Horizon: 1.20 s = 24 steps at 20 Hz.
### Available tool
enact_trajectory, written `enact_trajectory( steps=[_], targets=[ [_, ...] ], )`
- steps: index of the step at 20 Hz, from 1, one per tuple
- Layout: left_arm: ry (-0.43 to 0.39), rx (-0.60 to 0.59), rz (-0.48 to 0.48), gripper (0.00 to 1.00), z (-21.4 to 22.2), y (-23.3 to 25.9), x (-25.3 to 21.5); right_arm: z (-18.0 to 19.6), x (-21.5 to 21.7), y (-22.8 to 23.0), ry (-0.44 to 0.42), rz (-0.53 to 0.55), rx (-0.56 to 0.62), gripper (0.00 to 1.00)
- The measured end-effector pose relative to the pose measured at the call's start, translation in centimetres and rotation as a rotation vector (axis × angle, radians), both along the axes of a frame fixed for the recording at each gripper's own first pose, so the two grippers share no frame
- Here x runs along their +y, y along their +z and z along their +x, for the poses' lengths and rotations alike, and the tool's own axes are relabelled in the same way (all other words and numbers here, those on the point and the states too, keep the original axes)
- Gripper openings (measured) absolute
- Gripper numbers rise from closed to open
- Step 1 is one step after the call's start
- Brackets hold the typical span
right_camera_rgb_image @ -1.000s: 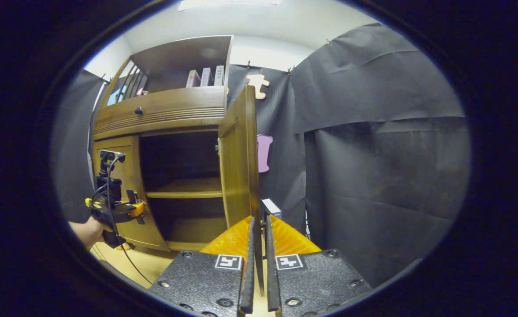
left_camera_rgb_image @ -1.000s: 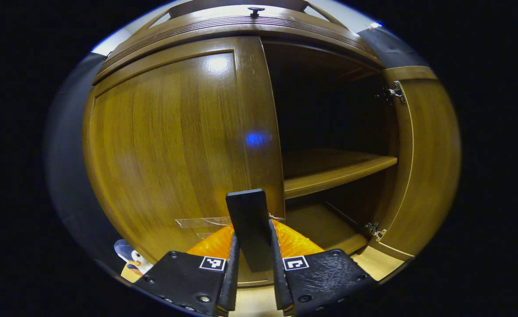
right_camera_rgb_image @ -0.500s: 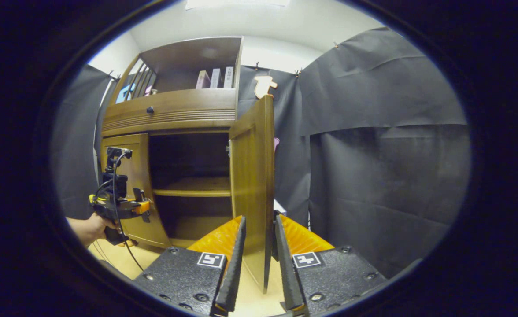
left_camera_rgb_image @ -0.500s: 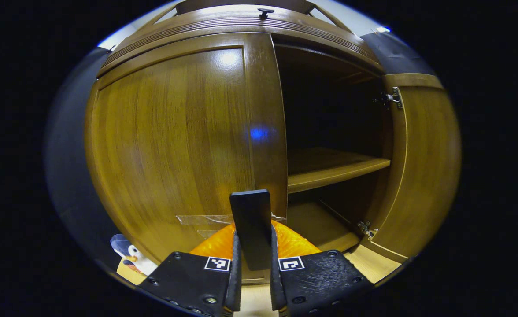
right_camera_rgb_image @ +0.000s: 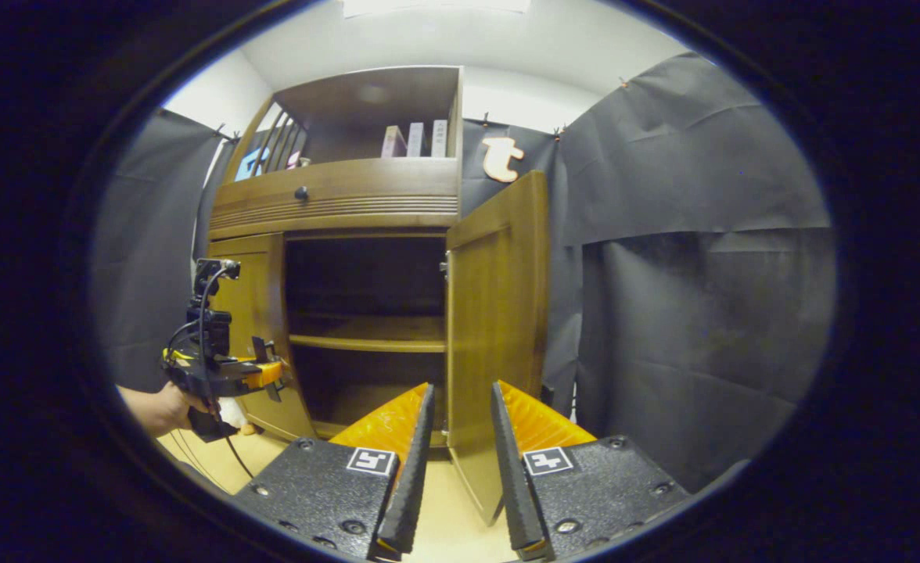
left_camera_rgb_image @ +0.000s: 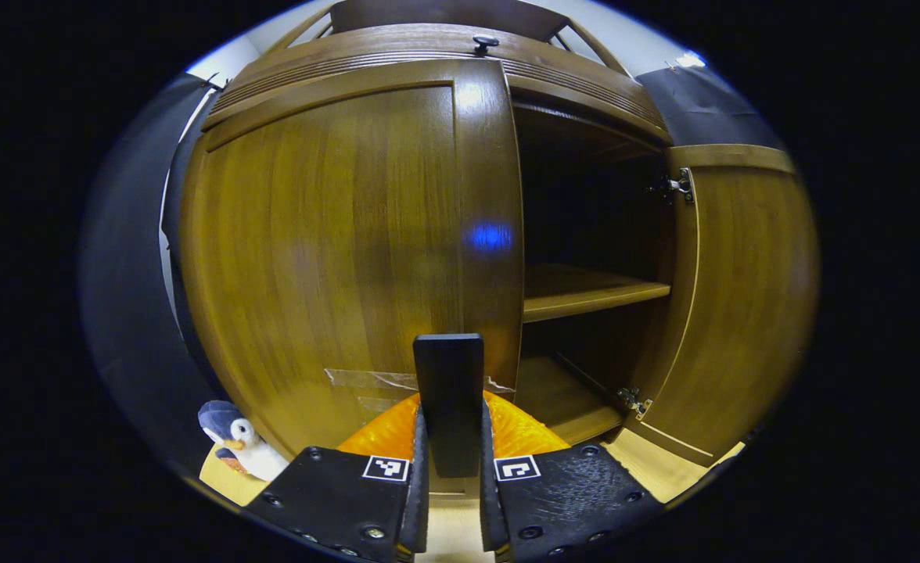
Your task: Open the right door of the double-door shoe cabinet with the right hand, and open the left door with the left hand.
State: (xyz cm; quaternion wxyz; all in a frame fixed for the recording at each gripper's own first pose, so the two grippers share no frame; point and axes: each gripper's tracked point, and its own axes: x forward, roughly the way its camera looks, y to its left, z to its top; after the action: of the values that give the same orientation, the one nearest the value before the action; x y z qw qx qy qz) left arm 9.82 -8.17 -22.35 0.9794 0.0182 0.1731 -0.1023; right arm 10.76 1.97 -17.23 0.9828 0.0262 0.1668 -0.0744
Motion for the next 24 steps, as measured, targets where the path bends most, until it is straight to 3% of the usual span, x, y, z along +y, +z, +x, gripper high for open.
enact_trajectory(
  steps=[7,15,18,21,24],
  targets=[
    [0.027,0.005,0.000,0.25,-3.7,0.6,1.9,1.9,4.2,-0.3,0.142,0.006,-0.015,0.48],
    [0.091,-0.001,0.009,0.25,-7.8,1.4,4.7,3.5,6.9,-0.9,0.233,0.029,-0.014,0.47],
    [0.136,-0.006,0.009,0.25,-9.0,1.4,5.9,4.0,7.3,-1.2,0.235,0.025,-0.017,0.54],
    [0.173,-0.006,0.018,0.25,-10.4,1.6,7.4,4.4,7.8,-1.5,0.241,0.022,-0.010,0.76],
    [0.217,-0.008,0.034,0.24,-11.9,1.8,9.3,4.8,8.6,-1.8,0.262,0.023,-0.007,0.82]
  ],
)
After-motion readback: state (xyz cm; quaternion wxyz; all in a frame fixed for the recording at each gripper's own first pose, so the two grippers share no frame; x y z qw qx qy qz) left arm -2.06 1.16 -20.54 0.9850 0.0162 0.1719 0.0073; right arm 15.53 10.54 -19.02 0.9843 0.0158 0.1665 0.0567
